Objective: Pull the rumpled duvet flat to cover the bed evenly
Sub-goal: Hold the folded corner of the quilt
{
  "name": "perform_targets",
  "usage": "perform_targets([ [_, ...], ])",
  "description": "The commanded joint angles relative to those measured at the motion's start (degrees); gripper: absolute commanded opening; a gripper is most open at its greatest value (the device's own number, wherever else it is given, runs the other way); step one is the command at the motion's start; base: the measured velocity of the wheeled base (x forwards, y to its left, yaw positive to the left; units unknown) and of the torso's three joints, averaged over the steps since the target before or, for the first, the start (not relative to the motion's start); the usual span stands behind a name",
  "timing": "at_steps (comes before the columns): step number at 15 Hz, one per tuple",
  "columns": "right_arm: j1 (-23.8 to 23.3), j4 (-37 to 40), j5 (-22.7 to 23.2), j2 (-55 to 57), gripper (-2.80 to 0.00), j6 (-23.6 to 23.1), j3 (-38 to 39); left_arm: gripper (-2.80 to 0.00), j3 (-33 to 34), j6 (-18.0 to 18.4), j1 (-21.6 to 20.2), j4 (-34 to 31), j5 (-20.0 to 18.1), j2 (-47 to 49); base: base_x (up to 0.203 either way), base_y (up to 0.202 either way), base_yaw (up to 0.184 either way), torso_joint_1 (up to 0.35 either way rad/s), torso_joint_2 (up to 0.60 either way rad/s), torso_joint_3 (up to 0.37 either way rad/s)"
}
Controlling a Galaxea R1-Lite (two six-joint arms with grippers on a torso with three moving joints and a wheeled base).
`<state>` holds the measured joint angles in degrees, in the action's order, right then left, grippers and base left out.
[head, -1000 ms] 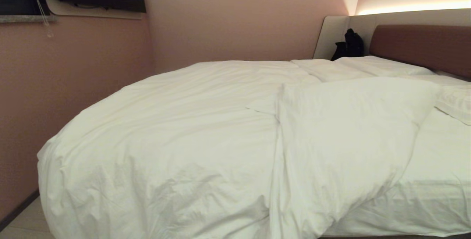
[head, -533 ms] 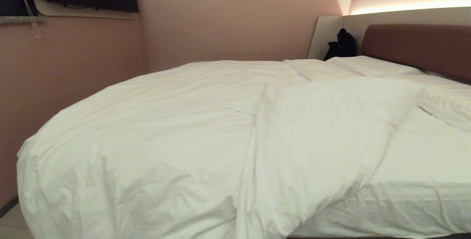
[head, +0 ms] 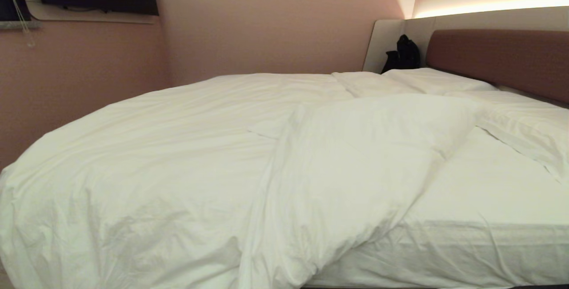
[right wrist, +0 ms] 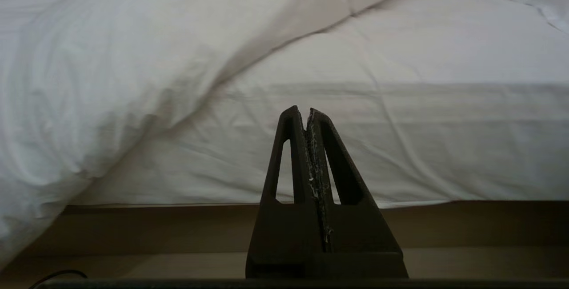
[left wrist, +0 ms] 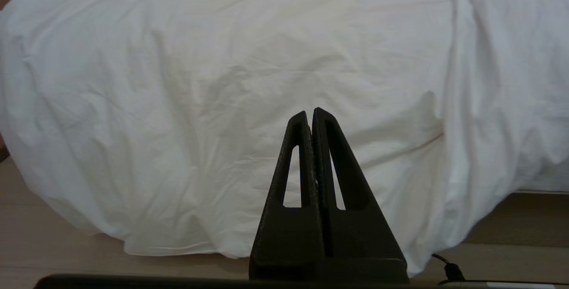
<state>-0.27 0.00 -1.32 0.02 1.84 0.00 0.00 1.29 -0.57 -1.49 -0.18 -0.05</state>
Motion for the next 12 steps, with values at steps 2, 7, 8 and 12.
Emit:
perform_targets([
  [2, 0.00, 0.00, 0.00, -0.02, -2.80, 0.09, 0.00, -2.80, 0.00, 0.03, -0.02, -0.01, 0.01, 0.05, 0.000, -0.197, -0.001, 0.005, 0.00, 0.006],
  [7, 0.00, 0.00, 0.00, -0.02, -2.80, 0.09, 0.00, -2.80, 0.00, -0.06, 0.05, -0.01, 0.01, 0.05, 0.000, -0.187, -0.001, 0.004, 0.00, 0.003],
  [8, 0.00, 0.00, -0.05, -0.02, -2.80, 0.09, 0.00, -2.80, 0.00, -0.08, 0.05, -0.01, 0.01, 0.05, 0.000, -0.105, 0.003, 0.006, 0.00, 0.002],
  [12, 0.00, 0.00, 0.00, -0.02, -2.80, 0.09, 0.00, -2.80, 0.00, -0.32, 0.05, -0.01, 0.01, 0.05, 0.000, -0.013, -0.001, 0.001, 0.00, 0.001],
])
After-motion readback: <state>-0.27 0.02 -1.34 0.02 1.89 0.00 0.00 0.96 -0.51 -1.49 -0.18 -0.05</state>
